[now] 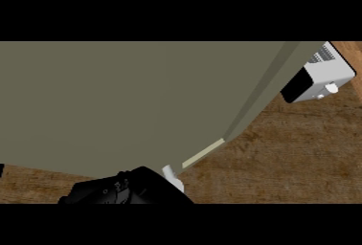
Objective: Pick up the wine, place it into the cabinet and close the cabinet
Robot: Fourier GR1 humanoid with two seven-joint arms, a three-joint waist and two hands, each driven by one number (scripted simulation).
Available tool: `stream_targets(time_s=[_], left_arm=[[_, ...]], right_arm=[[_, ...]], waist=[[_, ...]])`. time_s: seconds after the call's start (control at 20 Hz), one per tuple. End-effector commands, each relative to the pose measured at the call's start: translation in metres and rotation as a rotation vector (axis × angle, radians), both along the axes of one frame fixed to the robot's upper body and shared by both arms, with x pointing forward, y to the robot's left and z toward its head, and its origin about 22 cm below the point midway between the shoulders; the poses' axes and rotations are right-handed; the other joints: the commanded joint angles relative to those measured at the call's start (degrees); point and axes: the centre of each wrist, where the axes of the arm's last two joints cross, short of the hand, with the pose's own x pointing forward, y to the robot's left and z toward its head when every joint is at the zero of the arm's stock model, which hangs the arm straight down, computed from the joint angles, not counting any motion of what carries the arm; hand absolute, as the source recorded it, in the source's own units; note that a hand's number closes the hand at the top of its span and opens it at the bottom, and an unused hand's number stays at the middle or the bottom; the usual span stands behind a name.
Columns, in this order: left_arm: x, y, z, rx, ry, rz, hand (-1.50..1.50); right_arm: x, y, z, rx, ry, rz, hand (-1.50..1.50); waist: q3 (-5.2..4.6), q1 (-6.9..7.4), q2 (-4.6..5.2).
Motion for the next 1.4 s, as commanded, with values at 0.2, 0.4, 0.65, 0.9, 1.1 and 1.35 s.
stream_targets(time_s=[0.2, 0.4, 0.65, 0.9, 1.1, 1.35], left_arm=[[0.002, 0.028, 0.012, -0.009, -0.025, -0.001, -1.5], [0.005, 0.041, 0.014, -0.018, -0.02, 0.001, -1.5], [0.009, 0.044, 0.021, 0.011, -0.036, -0.012, -1.5], [0.004, 0.05, 0.025, 0.003, -0.047, -0.013, -1.5], [0.018, 0.059, 0.037, 0.009, -0.041, 0.019, -1.5], [0.012, 0.065, 0.035, 0.003, -0.04, 0.031, -1.5]], right_arm=[[0.067, 0.056, 0.045, -0.033, -0.007, -0.034, 1.5], [0.107, 0.066, 0.058, -0.058, 0.02, -0.011, 1.5], [0.118, 0.071, 0.051, -0.177, 0.231, 0.272, 1.5], [0.172, 0.06, 0.028, -0.1, 0.35, 0.251, 1.5], [0.192, 0.061, 0.018, -0.073, 0.218, 0.097, 1.5], [0.233, 0.016, 0.03, -0.005, 0.187, -0.044, 1.5]], waist=[[0.08, 0.62, 0.32], [0.1, 0.35, 0.63], [0.06, 1.95, 1.17], [0.16, 0.64, 0.76], [0.16, -0.86, 0.85], [0.17, -1.34, 1.06]])
